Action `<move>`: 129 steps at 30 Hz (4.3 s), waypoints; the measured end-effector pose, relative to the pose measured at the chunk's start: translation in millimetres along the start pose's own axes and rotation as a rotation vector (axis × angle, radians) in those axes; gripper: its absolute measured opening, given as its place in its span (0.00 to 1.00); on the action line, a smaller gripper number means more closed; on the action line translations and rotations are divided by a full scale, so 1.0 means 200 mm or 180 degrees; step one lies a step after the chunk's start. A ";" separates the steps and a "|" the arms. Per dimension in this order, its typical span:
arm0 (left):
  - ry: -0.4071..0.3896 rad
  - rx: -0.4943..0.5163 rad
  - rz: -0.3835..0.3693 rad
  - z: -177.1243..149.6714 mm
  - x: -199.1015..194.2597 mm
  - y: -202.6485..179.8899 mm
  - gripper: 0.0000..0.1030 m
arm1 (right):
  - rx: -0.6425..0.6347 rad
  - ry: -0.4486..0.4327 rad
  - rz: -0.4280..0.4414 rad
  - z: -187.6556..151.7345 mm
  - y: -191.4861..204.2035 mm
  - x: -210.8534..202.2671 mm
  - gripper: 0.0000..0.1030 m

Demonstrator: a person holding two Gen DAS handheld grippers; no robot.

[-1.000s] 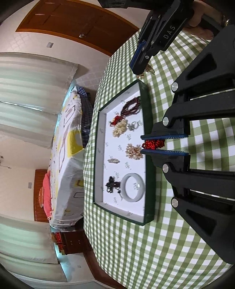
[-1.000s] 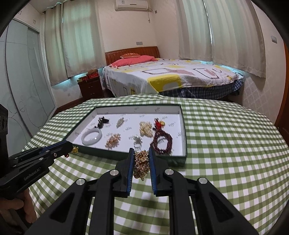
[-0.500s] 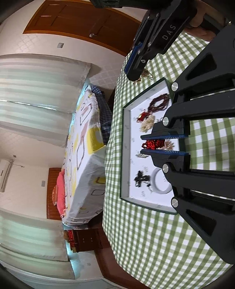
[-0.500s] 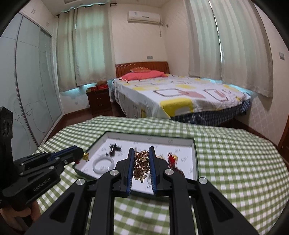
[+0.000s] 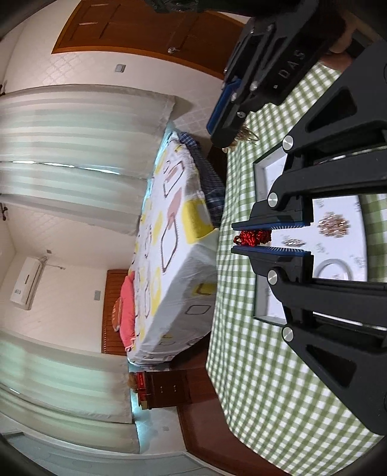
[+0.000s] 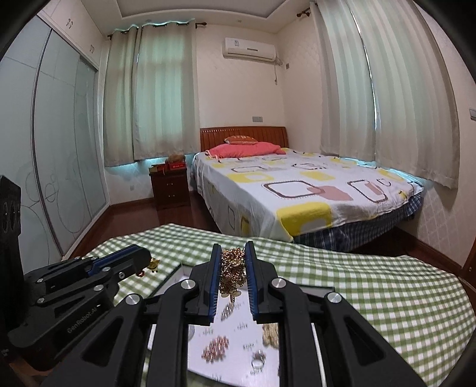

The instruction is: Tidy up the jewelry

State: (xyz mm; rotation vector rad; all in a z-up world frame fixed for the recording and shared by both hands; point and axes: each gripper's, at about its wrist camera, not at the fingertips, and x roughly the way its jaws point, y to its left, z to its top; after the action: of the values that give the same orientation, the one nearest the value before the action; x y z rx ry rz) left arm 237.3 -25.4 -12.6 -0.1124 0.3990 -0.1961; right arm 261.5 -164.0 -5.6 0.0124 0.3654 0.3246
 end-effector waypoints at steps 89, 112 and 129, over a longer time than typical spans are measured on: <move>0.0877 0.0014 0.0471 -0.31 0.06 0.10 0.93 | 0.0301 0.0886 -0.0440 -0.45 -0.15 0.08 0.81; 0.0378 0.0047 0.0546 -0.11 -0.70 -0.06 0.96 | 0.0155 0.0331 -0.0380 -0.23 0.03 -0.59 0.82; 0.0173 0.0009 0.0609 -0.08 -0.93 -0.05 0.96 | 0.0064 0.0129 -0.0364 -0.18 0.10 -0.78 0.82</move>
State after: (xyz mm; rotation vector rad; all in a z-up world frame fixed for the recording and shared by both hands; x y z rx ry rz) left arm 60.7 3.0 44.1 -0.0658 0.4609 -0.0111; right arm 105.0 -195.6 15.7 0.0045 0.4078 0.2084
